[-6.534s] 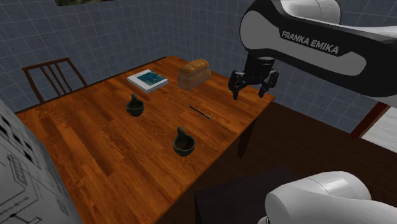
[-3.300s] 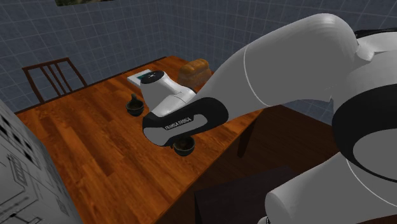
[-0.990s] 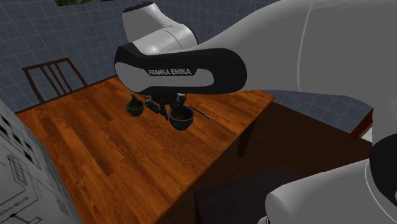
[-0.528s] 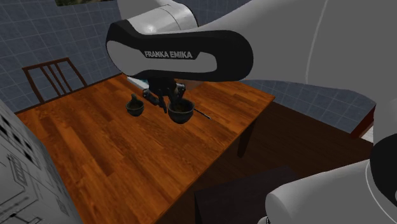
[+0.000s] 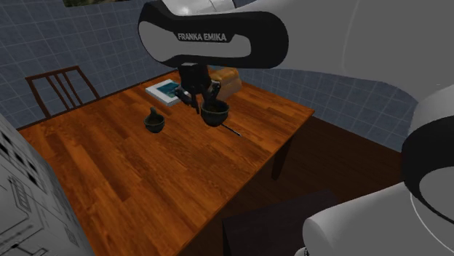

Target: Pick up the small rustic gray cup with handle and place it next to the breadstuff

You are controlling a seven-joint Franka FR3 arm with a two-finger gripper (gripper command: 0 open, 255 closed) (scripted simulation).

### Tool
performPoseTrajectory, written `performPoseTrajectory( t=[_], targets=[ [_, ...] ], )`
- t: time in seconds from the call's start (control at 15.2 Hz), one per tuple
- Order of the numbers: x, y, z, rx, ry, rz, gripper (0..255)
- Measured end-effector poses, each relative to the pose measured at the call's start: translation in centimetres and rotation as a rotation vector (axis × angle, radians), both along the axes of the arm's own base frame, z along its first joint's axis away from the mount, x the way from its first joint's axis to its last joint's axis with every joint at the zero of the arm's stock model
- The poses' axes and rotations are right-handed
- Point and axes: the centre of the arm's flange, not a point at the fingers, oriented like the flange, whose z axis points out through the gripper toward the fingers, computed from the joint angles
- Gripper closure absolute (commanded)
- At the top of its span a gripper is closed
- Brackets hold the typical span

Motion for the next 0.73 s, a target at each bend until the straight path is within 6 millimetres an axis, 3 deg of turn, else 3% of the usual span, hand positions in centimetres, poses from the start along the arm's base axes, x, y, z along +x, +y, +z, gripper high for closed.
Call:
performPoseTrajectory(
  t=[0.73],
  targets=[
    [11.1,-9.7,0.0,0.0,0.0,0.0,255]
  ],
)
